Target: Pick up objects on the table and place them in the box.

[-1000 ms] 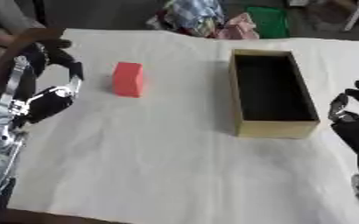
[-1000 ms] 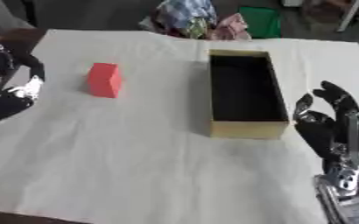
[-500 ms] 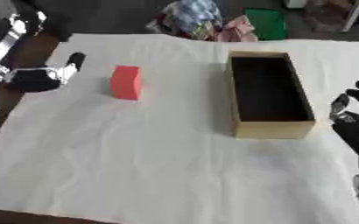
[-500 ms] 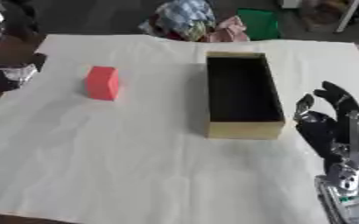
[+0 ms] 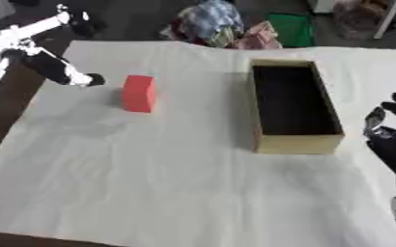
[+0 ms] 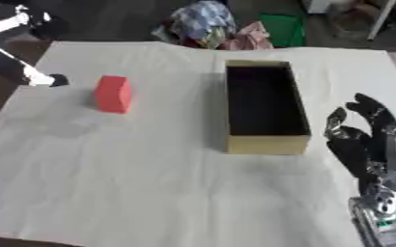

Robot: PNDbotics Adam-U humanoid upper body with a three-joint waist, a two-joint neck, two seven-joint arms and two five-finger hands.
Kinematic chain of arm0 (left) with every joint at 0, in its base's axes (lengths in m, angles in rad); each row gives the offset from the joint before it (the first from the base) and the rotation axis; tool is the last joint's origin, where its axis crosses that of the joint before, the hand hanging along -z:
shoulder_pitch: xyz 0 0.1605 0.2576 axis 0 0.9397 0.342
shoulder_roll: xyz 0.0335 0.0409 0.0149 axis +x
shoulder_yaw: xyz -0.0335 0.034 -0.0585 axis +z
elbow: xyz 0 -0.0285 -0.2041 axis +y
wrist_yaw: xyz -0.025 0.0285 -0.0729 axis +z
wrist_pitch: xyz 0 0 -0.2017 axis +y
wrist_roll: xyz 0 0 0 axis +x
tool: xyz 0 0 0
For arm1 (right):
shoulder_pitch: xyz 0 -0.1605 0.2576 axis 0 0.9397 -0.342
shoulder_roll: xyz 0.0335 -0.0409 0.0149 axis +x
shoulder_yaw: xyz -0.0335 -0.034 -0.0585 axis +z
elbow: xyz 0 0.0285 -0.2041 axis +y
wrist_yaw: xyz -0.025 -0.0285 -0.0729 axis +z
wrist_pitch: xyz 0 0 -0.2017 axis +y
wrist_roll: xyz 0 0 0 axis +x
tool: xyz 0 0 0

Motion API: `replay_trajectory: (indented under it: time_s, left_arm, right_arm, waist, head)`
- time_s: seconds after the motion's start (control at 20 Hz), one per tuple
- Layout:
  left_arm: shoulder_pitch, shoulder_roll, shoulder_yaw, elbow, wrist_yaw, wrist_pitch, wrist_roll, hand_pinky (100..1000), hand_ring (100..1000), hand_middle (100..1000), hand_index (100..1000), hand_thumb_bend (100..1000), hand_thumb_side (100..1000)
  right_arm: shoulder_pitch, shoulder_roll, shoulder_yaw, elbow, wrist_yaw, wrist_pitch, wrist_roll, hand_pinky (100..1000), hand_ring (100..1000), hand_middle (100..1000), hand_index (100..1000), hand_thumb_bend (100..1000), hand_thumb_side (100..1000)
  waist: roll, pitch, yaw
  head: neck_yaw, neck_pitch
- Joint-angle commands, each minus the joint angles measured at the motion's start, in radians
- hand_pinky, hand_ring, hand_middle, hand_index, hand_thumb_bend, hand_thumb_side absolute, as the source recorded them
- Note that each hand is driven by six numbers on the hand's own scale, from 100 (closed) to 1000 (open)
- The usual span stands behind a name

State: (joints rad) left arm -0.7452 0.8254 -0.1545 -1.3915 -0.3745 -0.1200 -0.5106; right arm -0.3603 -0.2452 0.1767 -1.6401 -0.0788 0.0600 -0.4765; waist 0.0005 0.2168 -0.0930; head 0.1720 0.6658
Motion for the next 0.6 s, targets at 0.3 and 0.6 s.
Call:
replay_trajectory:
  time_s: [0.3, 0.6]
  left_arm:
    - [-0.141, -0.111, -0.037, 0.213, -0.203, -0.075, -0.036, 821, 754, 751, 870, 627, 190]
    - [-0.174, -0.181, -0.027, 0.344, -0.305, -0.101, -0.017, 813, 747, 742, 866, 643, 196]
  right_arm:
    - [-0.010, -0.018, 0.004, -0.016, -0.003, -0.003, 0.008, 655, 934, 695, 818, 100, 100]
    - [-0.012, -0.015, 0.007, -0.015, -0.004, -0.003, 0.010, 655, 934, 695, 818, 100, 100]
  waist:
    - [0.003, -0.020, -0.012]
    - [0.003, -0.018, -0.021]
  head:
    - [0.007, 0.001]
    - [0.010, -0.003]
